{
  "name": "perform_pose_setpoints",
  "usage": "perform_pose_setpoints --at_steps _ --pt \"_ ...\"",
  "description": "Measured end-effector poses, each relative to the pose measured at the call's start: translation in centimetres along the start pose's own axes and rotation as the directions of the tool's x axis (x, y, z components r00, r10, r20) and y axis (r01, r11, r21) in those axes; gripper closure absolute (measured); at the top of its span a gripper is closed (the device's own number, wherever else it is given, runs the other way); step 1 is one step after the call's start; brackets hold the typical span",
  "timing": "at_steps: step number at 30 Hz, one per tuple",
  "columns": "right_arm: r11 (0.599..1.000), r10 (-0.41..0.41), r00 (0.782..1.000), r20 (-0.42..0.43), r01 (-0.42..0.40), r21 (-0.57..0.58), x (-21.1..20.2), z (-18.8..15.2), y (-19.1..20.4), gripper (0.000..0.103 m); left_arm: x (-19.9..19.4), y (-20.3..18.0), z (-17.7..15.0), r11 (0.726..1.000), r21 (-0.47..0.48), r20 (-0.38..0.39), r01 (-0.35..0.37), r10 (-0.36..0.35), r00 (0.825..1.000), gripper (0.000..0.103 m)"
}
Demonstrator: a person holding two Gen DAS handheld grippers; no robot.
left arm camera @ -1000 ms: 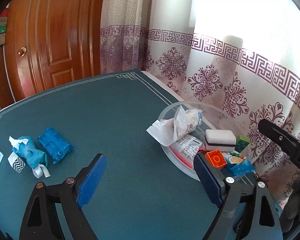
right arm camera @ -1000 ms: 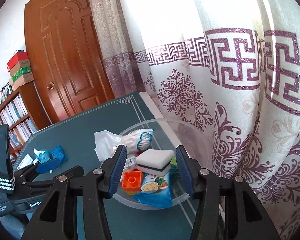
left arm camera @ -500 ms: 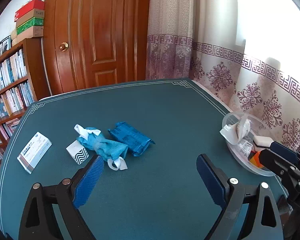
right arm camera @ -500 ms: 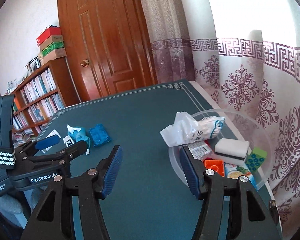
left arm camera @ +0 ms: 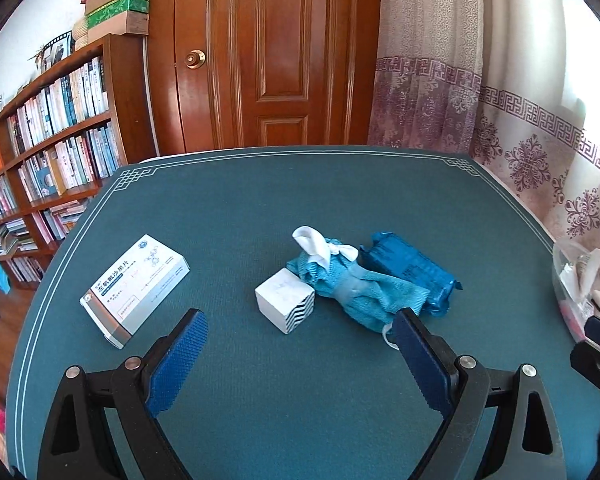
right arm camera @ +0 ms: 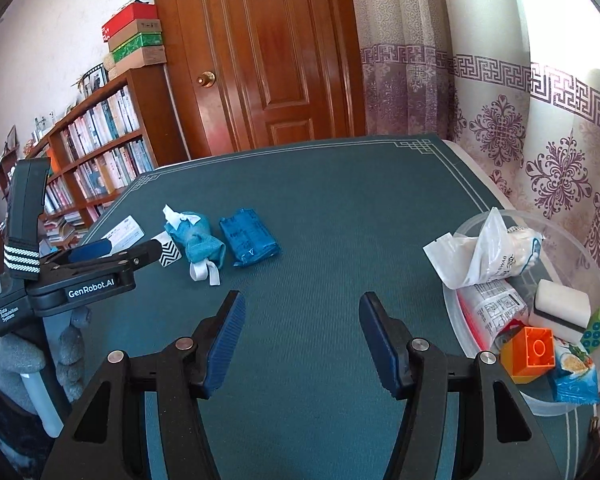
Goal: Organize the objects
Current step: 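Move both tools back over the table toward the remaining items, then grasp the white zigzag cube with the left tool while the right tool grasps the blue packet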
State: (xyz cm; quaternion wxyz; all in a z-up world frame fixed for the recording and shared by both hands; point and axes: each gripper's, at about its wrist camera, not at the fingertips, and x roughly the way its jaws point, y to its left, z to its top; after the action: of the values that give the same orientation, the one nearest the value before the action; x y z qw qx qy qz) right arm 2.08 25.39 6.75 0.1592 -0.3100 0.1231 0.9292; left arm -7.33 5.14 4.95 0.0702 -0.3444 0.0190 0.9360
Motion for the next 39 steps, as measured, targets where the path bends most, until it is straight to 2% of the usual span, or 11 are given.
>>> perform_pose_setpoints --at_steps 7,17,20,24,31,39 --pt "1.0 0.0 0.999 -0.05 0.001 0.012 2.4 -0.2 0.2 0.042 3.5 1.4 0.2 1.0 -0.006 -0.061 -0.024 0.023 0.998 0.022" --pt "1.0 0.001 0.995 -0.097 0.001 0.017 5.6 0.5 0.7 0.042 6.3 1.2 0.5 1.0 -0.02 -0.114 0.004 -0.007 0.993 0.045" --pt "1.0 0.003 0.994 -0.106 -0.001 0.02 7.0 1.2 1.0 0.042 6.4 1.3 0.5 0.999 -0.026 -0.116 0.025 -0.028 0.993 0.059" --pt "1.0 0.017 0.992 -0.122 -0.014 0.022 8.9 2.4 1.8 0.042 5.9 1.9 0.3 0.998 -0.052 -0.103 0.047 -0.052 0.993 0.059" --pt "0.999 0.013 0.991 -0.136 -0.019 -0.04 11.9 4.3 3.9 0.042 4.6 2.5 0.2 0.994 -0.079 -0.044 0.075 -0.079 0.996 0.059" --pt "0.992 0.019 0.985 -0.17 -0.04 -0.119 14.8 5.6 6.2 0.042 4.3 4.2 0.2 0.983 -0.168 -0.018 0.08 -0.084 0.996 0.059"
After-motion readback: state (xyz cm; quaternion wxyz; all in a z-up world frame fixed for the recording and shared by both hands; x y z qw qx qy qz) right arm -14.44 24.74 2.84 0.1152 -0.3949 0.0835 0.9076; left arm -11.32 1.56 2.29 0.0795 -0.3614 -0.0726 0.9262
